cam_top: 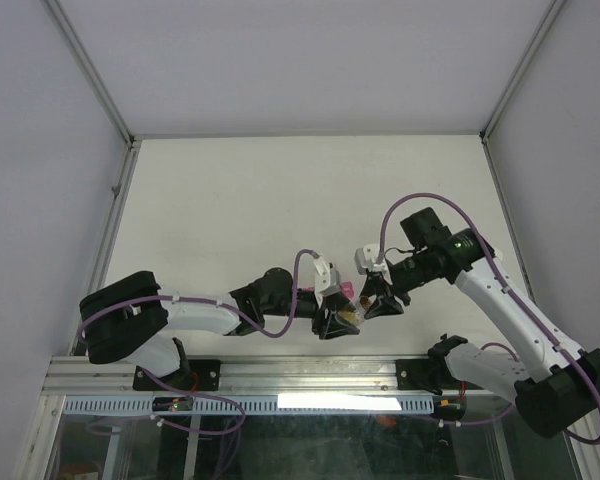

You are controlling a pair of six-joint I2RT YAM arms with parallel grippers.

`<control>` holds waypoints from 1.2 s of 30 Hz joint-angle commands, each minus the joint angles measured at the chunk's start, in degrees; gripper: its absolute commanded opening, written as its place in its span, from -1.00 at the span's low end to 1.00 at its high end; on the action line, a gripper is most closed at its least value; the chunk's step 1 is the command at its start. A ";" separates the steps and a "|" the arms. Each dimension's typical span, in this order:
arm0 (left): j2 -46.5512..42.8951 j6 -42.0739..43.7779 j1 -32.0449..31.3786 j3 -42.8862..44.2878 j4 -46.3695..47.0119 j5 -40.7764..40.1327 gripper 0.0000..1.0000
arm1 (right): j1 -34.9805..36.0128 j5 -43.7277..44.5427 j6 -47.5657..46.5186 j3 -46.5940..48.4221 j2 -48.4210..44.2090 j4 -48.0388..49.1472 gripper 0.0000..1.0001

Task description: Sort the pills into containers

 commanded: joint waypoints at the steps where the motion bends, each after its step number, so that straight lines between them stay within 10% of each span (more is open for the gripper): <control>1: 0.18 -1.41 1.04 3.55 1.57 9.24 -1.00 | 2.16 -1.88 -30.32 6.46 0.86 -9.73 -1.00; 9: 3.31 0.07 3.49 6.77 -0.77 12.39 -1.00 | 3.21 3.41 -33.94 8.46 3.42 -5.88 -0.91; 14: 2.59 3.47 3.58 6.80 -1.85 10.39 -1.00 | 3.06 5.33 -17.60 5.75 -3.58 4.53 0.25; 19: 1.49 5.10 3.56 5.12 -0.72 6.29 -1.00 | -2.08 1.69 -8.47 6.26 -7.14 5.21 0.69; 26: -1.47 6.13 3.57 1.82 0.70 -5.20 -1.00 | -5.32 -10.75 5.60 3.38 -4.77 6.63 0.74; 36: -2.23 9.42 3.55 1.83 -0.74 -12.02 -1.00 | -5.89 -1.55 22.73 1.85 1.60 16.89 0.90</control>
